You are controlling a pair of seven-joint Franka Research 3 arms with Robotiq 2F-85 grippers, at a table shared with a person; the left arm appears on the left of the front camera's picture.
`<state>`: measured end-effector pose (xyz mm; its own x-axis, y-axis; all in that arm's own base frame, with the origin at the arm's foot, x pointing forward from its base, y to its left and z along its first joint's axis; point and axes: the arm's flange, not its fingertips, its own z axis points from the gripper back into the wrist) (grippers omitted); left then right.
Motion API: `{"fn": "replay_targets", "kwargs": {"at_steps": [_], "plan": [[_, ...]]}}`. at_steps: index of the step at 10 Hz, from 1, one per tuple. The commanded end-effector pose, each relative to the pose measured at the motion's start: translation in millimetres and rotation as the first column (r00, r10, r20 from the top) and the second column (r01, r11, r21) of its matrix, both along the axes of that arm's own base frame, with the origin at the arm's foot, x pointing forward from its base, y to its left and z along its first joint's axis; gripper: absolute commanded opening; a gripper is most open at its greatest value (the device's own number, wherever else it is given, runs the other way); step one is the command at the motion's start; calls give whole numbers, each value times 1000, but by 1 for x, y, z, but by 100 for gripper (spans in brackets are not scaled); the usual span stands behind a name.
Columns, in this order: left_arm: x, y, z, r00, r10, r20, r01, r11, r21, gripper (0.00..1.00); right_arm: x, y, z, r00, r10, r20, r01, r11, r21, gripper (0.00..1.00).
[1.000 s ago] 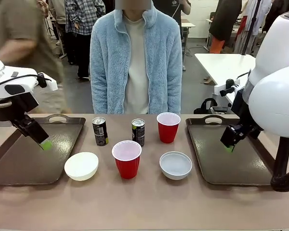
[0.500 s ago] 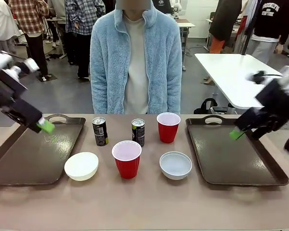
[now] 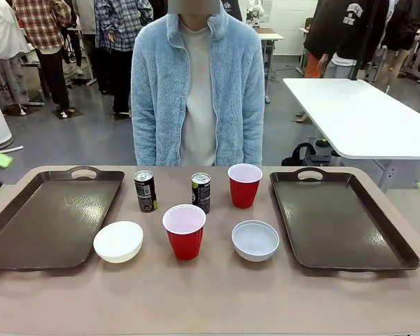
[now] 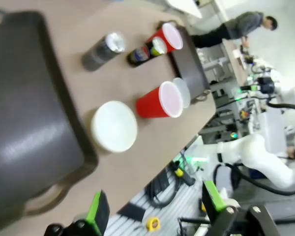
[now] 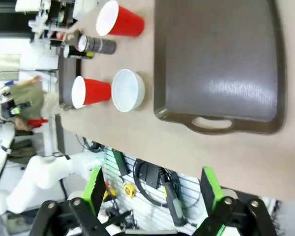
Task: Prepare tableware on both trays.
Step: Pick up a Picnic Bowl from the table and place it on a Handle tray.
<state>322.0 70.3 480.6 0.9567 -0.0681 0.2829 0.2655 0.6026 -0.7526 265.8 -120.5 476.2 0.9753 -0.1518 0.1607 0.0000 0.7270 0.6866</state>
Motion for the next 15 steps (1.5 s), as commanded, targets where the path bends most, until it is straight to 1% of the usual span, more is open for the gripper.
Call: {"fn": "replay_targets", "kwargs": {"at_steps": [1,3,5,6,7,14,15], "plan": [[-7,28,-2,996,47,-71,-41,996,85,100,-2,-11,-5,1000,-5,-24,6,999,38,100],[-16,53,-7,991,96,-95,-86,991,104,100,-5,-24,-5,999,-1,-38,4,998,59,100],[-17,63,-11,988,118,-105,-106,988,113,100,-7,-23,-1,999,-2,-46,5,999,49,100],[-17,59,-12,989,112,-94,-99,986,135,100,-7,-18,2,999,7,-36,-6,1000,29,100],[-19,63,-12,988,124,-89,-116,989,96,100,-10,-23,-5,998,-21,-57,23,999,34,100],[-19,63,-12,988,124,-89,-116,989,96,100,-10,-23,-5,998,-21,-57,23,999,34,100],[-19,63,-12,988,124,-89,-116,989,96,100,-9,-25,-3,997,-33,-73,34,999,13,100]]}}
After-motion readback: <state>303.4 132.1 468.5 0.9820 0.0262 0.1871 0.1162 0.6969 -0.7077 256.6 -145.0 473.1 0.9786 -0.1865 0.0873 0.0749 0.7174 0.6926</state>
